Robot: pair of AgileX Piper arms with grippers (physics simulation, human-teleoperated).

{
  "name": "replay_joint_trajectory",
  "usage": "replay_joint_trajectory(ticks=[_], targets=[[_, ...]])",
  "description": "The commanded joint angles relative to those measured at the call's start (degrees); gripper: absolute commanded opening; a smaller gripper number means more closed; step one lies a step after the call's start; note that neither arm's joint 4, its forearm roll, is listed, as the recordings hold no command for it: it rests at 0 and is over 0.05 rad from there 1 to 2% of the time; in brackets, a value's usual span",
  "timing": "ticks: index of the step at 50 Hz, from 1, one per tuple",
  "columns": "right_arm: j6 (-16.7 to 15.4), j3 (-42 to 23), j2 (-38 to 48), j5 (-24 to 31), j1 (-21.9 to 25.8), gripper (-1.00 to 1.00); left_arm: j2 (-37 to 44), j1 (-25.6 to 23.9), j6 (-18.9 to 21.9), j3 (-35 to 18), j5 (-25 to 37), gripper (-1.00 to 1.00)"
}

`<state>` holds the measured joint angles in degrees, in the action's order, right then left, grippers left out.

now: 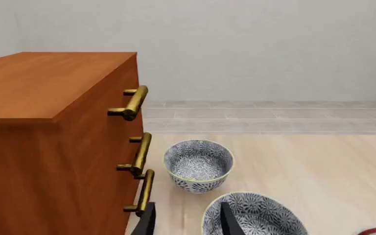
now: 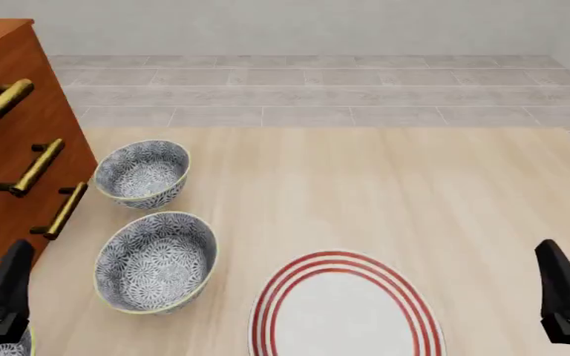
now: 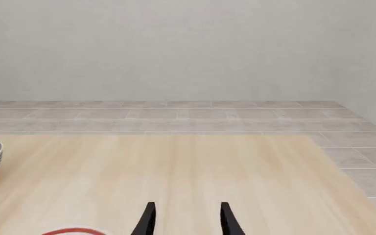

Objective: Put the bowl at the front on the plate.

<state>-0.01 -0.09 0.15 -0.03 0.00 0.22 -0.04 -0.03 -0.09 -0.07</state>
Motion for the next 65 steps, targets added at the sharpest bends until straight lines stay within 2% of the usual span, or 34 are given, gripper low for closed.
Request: replay_joint_trajectory(ticks=[1,24,30,31,32,34,35,37,39,40,42,44,47,48,49,52,56,65], targets=[[0.0,-0.2,0.1,0.1,0.0,1.00,0.2,0.0,0.0,-0.2,0.0,1.00],[0.0,-0.3,0.1,0.3,0.0,1.00,0.0,0.0,0.3,-0.1,-0.1,1.00],[0.0,-0.3,0.0,0.3,0.0,1.00,-0.1,-2.5,0.7,-0.2,-0.1,1.00],[0.0,-0.3,0.0,0.3,0.0,1.00,6.7,-5.0,0.1,-0.4,-1.8,1.00],[0.0,-0.3,0.0,0.3,0.0,1.00,8.8,-4.8,-1.0,-1.0,-1.9,1.00],[0.0,-0.3,0.0,0.3,0.0,1.00,4.9,-3.4,-2.0,-4.4,3.1,1.00],[0.1,-0.3,0.0,0.3,0.0,1.00,8.3,-1.9,-2.6,-5.6,3.5,1.00],[0.0,-0.3,0.0,0.3,0.0,1.00,10.5,-3.2,-3.0,-7.3,5.4,1.00],[0.0,-0.3,0.0,0.3,0.0,1.00,20.9,-5.6,-6.2,-8.1,5.4,1.00],[0.0,-0.3,0.0,0.3,0.0,1.00,20.2,-4.8,-6.7,-9.0,7.0,1.00],[0.0,-0.3,0.0,0.3,0.0,1.00,19.7,-5.5,-3.0,-11.2,10.4,1.00],[0.0,-0.3,0.0,0.3,0.0,1.00,22.4,-5.8,-4.6,-12.9,13.1,1.00],[0.0,-0.3,0.0,0.3,0.0,1.00,21.6,-5.0,-1.9,-17.7,19.4,1.00],[0.0,-0.3,0.1,0.3,0.0,1.00,22.1,-4.6,-1.8,-18.5,20.7,1.00],[0.0,-0.3,0.0,0.3,0.0,1.00,23.7,-3.8,-3.6,-21.5,25.2,1.00],[0.0,-0.3,0.0,0.3,0.0,1.00,23.5,-5.1,-4.4,-25.5,31.2,1.00],[0.0,-0.3,0.0,0.3,0.0,1.00,25.4,-5.0,-5.9,-28.8,35.4,1.00],[0.0,-0.3,0.0,0.3,0.0,1.00,29.5,-1.6,-3.3,-37.5,46.2,1.00]])
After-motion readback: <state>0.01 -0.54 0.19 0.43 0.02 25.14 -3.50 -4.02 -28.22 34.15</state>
